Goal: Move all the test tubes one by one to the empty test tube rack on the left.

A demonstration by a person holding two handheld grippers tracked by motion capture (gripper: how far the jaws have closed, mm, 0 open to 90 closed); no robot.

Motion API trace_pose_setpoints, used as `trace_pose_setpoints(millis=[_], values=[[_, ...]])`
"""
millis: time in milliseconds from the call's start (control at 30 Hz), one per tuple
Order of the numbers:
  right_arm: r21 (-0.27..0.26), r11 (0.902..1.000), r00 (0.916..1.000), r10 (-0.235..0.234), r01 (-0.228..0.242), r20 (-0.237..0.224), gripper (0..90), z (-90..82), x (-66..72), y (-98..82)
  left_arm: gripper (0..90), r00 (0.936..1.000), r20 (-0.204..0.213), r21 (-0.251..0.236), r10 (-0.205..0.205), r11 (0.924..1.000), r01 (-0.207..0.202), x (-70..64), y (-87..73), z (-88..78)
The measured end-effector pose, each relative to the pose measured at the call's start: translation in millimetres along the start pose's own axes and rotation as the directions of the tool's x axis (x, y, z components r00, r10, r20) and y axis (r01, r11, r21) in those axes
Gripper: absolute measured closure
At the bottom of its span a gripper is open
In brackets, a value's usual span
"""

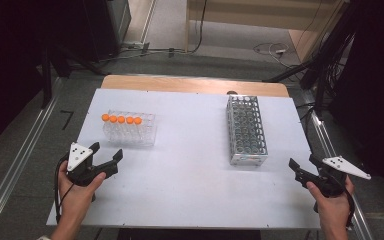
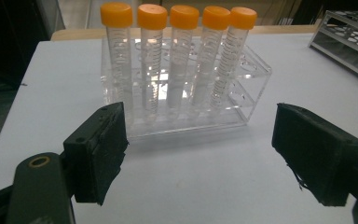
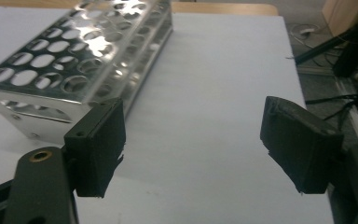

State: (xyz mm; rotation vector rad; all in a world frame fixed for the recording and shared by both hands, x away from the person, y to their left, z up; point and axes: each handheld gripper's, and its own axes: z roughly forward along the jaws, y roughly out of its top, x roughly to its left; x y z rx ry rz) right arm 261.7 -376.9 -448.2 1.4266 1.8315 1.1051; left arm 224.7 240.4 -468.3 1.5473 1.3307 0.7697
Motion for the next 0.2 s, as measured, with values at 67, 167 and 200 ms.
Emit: trace_pose_setpoints(millis=[67, 167, 200], values=[[0.012, 0.9999, 0.9995, 0.001, -0.001, 0.031, 21.1, -0.3, -6.3, -3.7, 19.2, 1.0000, -0.007, 0.004, -0.001, 1.0000, 0.001, 1.9, -1.3, -0.6], [0.025, 0.9991, 0.9980, 0.033, -0.034, 0.053, 21.1, -1.0, -17.3, -9.8, 19.1, 0.9999, -0.016, 0.017, -0.003, 0.9999, 0.004, 5.2, -4.5, -0.8], [0.027, 0.9986, 0.9975, 0.044, -0.045, 0.055, 21.0, -1.6, -20.1, -11.3, 18.9, 0.9999, -0.017, 0.022, -0.002, 0.9998, 0.002, 6.4, -5.6, -0.5]])
